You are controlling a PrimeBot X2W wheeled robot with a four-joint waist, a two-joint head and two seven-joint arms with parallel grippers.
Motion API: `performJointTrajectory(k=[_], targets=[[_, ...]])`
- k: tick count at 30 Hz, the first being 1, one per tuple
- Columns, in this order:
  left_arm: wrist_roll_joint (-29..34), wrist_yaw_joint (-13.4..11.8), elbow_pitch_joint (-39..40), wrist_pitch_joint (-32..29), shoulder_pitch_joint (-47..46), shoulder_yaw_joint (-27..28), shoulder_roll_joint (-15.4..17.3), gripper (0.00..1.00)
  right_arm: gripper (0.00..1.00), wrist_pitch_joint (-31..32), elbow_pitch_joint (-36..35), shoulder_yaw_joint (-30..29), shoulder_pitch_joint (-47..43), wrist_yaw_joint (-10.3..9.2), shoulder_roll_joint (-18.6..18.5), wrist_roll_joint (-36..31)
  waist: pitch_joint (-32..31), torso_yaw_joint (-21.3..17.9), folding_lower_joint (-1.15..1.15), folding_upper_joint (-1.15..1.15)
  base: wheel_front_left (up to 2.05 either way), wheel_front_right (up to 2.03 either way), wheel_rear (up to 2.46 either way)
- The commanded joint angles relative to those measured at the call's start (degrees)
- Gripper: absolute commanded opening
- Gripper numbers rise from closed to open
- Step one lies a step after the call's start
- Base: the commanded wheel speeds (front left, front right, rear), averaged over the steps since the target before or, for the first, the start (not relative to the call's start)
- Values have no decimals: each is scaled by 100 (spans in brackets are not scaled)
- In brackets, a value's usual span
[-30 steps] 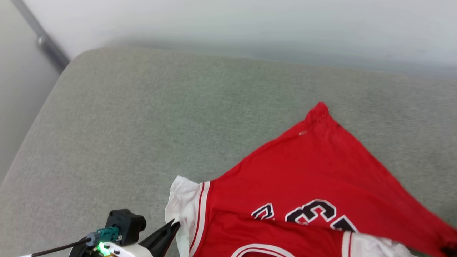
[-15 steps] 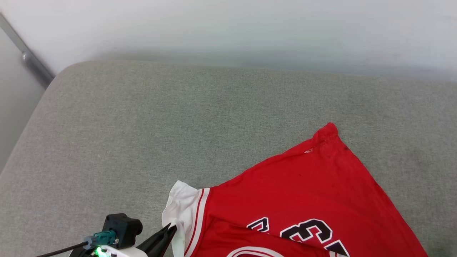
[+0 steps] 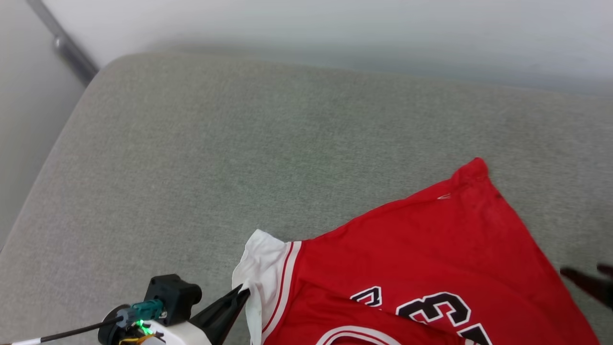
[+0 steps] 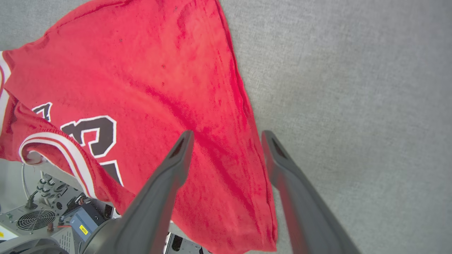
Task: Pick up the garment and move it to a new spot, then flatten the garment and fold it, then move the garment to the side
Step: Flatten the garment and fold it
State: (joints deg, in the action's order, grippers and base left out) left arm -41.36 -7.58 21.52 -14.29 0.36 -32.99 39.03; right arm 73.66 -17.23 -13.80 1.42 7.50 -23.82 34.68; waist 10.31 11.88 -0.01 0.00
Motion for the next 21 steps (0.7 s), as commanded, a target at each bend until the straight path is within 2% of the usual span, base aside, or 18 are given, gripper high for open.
performJointTrajectory(k=[1, 8, 10, 14, 21], targets=[[53, 41, 2, -17, -103, -20, -5, 0, 100, 55, 5, 106, 329, -2, -42, -95, 235, 218, 1, 0, 0, 0, 0], [133, 188, 43, 54, -384, -114, -154, 0, 100, 409, 630, 823, 1816, -2, 53, -668, 801, 691, 1, 0, 0, 0, 0], [153, 277, 6, 88, -532, -200, -287, 0, 100, 510, 1209, 1042, 2448, -2, 121, -1019, 1110, 944, 1, 0, 0, 0, 0], [173, 356, -86, 142, -676, -286, -429, 0, 100, 447, 1720, 1222, 2771, -2, 47, -1321, 1280, 1167, 1, 0, 0, 0, 0], [181, 435, -247, 245, -793, -380, -621, 0, 100, 276, 2431, 1460, 2596, -2, -125, -1479, 1430, 1422, 1, 0, 0, 0, 0]])
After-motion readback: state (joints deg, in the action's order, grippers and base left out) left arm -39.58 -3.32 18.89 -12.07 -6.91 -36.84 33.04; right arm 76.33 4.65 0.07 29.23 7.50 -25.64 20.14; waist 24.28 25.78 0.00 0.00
